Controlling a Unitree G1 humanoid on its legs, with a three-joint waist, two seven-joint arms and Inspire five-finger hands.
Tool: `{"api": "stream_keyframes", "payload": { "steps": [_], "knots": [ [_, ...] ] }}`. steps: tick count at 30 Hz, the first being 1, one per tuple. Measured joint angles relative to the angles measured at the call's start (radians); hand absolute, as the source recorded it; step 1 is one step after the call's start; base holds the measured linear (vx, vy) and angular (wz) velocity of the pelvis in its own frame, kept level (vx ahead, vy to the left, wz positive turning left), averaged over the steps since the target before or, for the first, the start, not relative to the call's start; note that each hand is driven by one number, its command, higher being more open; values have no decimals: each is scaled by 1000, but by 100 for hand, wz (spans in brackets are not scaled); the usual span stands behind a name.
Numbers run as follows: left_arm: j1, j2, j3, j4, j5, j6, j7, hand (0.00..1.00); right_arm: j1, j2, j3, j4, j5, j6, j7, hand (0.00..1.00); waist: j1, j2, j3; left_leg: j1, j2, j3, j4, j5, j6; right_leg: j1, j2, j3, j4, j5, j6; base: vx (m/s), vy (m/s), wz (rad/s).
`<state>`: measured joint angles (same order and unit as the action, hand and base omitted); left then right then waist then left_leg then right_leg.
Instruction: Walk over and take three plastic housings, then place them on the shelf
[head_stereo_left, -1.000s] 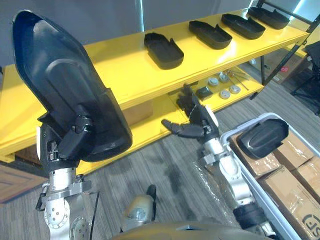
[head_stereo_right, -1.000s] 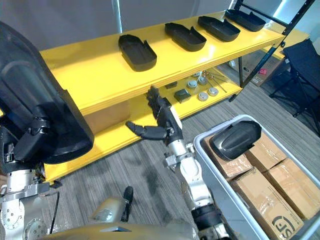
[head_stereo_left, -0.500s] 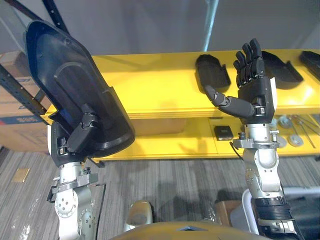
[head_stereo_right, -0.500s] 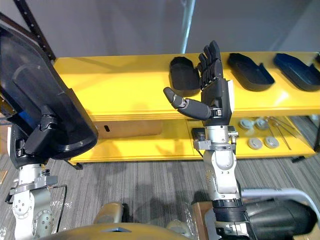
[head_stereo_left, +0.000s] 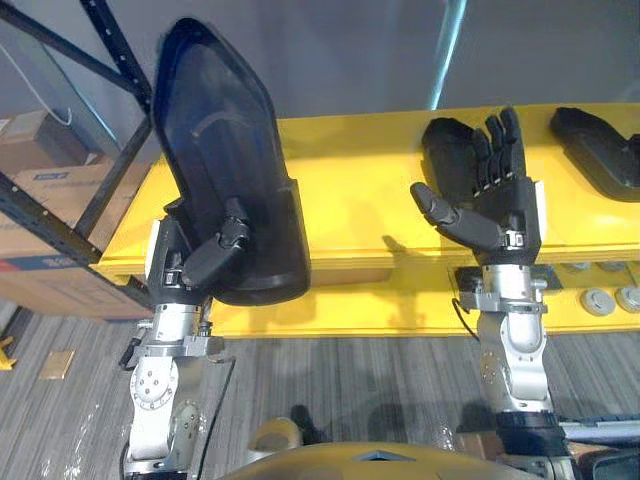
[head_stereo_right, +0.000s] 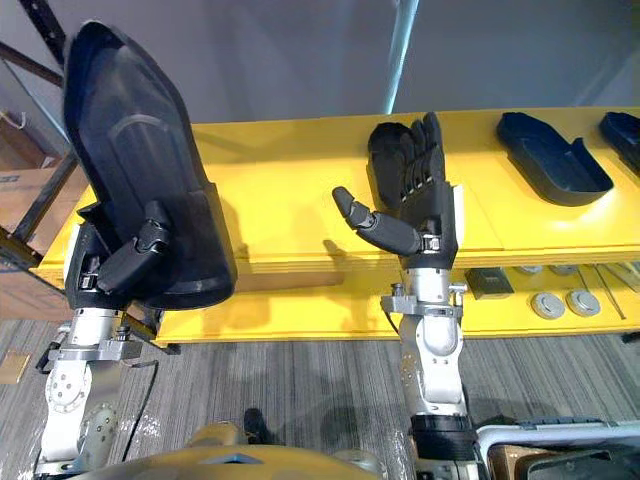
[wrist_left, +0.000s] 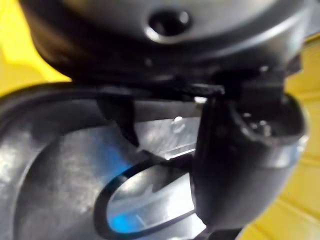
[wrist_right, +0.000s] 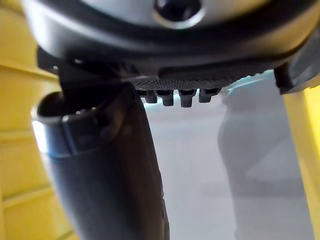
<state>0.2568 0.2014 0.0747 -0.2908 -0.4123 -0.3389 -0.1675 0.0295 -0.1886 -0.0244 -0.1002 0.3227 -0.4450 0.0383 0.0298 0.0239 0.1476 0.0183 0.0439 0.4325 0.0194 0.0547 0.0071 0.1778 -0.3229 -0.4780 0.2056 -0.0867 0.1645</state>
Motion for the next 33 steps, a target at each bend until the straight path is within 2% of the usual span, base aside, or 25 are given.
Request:
{"api": "stream_keyframes", "payload": {
  "steps": [2, 6, 8, 10, 12, 14, 20, 23, 25, 29, 33],
  "knots": [
    [-29, 20, -4, 1, 1, 31, -8, 0, 17, 0, 7, -1, -4, 10, 0, 100, -13, 0, 0, -1, 1, 16, -19, 9, 0, -18, 4, 10, -12, 12, 0, -41, -8, -34],
    [-179, 76, -29, 70, 32, 83, 44, 0, 60, -1, 18, -35, -3, 43, 10, 100, -59, 2, -2, -7, -2, 50, -62, 32, 8, -37, 17, 17, -66, 49, -5, -42, 12, -27],
    [-258, 83, -31, 139, 32, 107, 81, 0, 81, -12, 20, -59, -1, 52, 48, 100, -75, 3, -2, -10, -2, 76, -83, 44, 13, -55, 20, 17, -86, 63, -3, -67, 25, -30],
    [-312, 84, -31, 209, 63, 128, 128, 0, 83, -41, 29, -75, 0, 99, 119, 100, -93, 3, -2, -8, -6, 84, -102, 59, 16, -57, 24, 15, -102, 64, -2, -69, 0, -14],
    [-365, 97, -46, 275, 75, 147, 167, 0, 87, -81, 54, -74, -1, 140, 170, 100, -94, 4, -2, -15, -2, 87, -104, 66, 12, -60, 30, 13, -115, 64, -2, -75, -30, -5],
    [-397, 111, -58, 325, 75, 154, 211, 0, 105, -104, 89, -71, -2, 158, 198, 100, -97, 10, -4, -29, 5, 87, -107, 74, 7, -70, 39, 12, -123, 63, -2, -66, -29, -2],
    [-459, 125, -57, 405, 65, 176, 328, 0, 164, -105, 139, -57, 1, 175, 227, 100, -118, 24, 0, -41, 21, 94, -105, 104, 14, -93, 51, 21, -113, 65, -1, -52, 3, -4],
    [-575, 133, -57, 493, 33, 192, 390, 0, 145, -107, 195, -29, 29, 179, 236, 100, -119, 32, 7, -66, 32, 112, -105, 104, 6, -149, 54, 48, -92, 62, -7, -100, 40, -16],
    [-696, 152, -57, 552, -20, 192, 433, 0, 113, -99, 242, -28, 40, 190, 237, 100, -123, 37, 33, -113, 40, 114, -104, 120, 2, -211, 55, 62, -59, 60, -18, -109, 34, -10],
    [-824, 176, -59, 577, -69, 220, 463, 0, 67, -86, 275, -28, 40, 211, 236, 100, -142, 33, 95, -149, 38, 119, -102, 133, 13, -269, 44, 76, -11, 59, -21, -73, 32, -3],
    [-969, 205, -72, 646, -145, 252, 492, 0, -5, -81, 308, -29, 39, 222, 211, 100, -146, 14, 182, -192, 46, 136, -53, 135, 27, -337, 28, 111, 53, 57, -23, -61, 24, -10]
  ]
}}
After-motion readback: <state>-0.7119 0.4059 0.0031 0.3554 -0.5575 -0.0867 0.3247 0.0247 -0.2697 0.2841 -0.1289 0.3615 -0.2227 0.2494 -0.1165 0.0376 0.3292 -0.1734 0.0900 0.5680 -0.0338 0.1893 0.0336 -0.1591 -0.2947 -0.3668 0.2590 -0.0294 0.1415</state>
